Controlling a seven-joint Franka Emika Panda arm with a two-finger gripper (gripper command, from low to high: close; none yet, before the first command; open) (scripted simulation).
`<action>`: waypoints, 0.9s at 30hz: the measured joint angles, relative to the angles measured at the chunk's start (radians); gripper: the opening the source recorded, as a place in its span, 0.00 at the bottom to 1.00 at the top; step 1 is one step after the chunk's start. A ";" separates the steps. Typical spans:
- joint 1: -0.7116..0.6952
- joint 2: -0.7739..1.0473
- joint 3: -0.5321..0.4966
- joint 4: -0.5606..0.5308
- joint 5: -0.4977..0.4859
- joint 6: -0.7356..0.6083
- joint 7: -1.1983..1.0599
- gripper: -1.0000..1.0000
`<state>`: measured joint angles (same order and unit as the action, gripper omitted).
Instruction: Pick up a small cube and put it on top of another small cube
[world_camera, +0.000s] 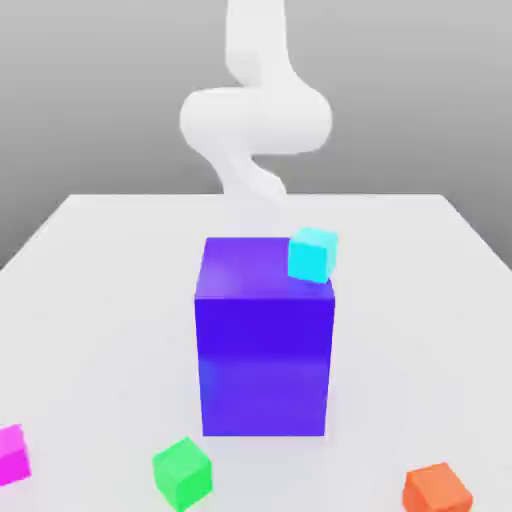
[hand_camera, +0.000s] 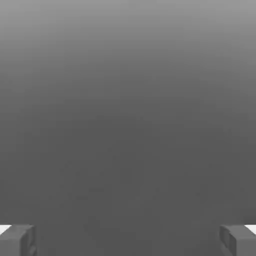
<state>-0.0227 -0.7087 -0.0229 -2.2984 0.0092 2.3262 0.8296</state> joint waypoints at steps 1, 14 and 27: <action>-0.009 0.039 -0.010 0.001 0.004 0.012 0.013 0.50; -0.128 0.513 -0.137 0.008 0.074 0.150 0.152 0.50; -0.279 0.988 -0.230 0.017 0.177 0.284 0.268 0.50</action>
<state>-0.3017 0.2788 -0.2530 -2.2819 0.1861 2.6102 1.0978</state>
